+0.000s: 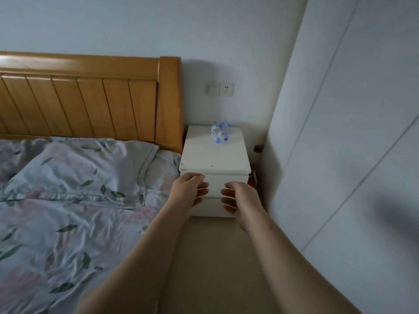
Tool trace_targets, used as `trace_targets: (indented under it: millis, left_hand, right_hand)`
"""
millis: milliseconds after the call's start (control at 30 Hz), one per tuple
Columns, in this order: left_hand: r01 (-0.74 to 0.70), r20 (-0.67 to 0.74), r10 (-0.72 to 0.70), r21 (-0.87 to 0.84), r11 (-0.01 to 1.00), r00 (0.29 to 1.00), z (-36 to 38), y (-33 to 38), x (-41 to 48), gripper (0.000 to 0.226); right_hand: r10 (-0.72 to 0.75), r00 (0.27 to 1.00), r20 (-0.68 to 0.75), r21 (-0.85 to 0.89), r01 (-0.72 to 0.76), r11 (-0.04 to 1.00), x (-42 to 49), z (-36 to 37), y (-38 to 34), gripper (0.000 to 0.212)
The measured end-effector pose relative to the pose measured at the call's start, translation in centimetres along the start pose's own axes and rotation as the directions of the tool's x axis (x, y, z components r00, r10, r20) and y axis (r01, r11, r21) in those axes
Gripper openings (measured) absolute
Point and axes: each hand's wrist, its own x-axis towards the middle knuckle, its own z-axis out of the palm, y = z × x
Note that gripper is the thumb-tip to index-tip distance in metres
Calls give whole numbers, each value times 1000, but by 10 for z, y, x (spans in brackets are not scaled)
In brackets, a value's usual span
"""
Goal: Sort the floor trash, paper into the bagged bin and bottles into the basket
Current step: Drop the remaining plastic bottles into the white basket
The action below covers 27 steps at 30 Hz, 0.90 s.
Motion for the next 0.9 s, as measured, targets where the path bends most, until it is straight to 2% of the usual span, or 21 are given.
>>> trace_targets:
  millis: [233, 400, 667, 900]
  left_hand:
    - [69, -3, -69, 34, 997, 998, 49, 26, 135, 8]
    - [93, 63, -98, 72, 993, 993, 76, 44, 249, 9]
    - [177, 63, -188, 155, 972, 980, 94, 90, 418, 13]
    - [313, 22, -325, 206, 927, 946, 132, 90, 535, 14]
  right_hand:
    - [73, 997, 22, -50, -72, 996, 131, 10, -57, 12]
    - [90, 995, -43, -41, -92, 995, 237, 27, -86, 13]
    - [248, 962, -118, -9, -251, 968, 389, 78, -136, 13]
    - [363, 919, -154, 41, -361, 932, 503, 77, -159, 8]
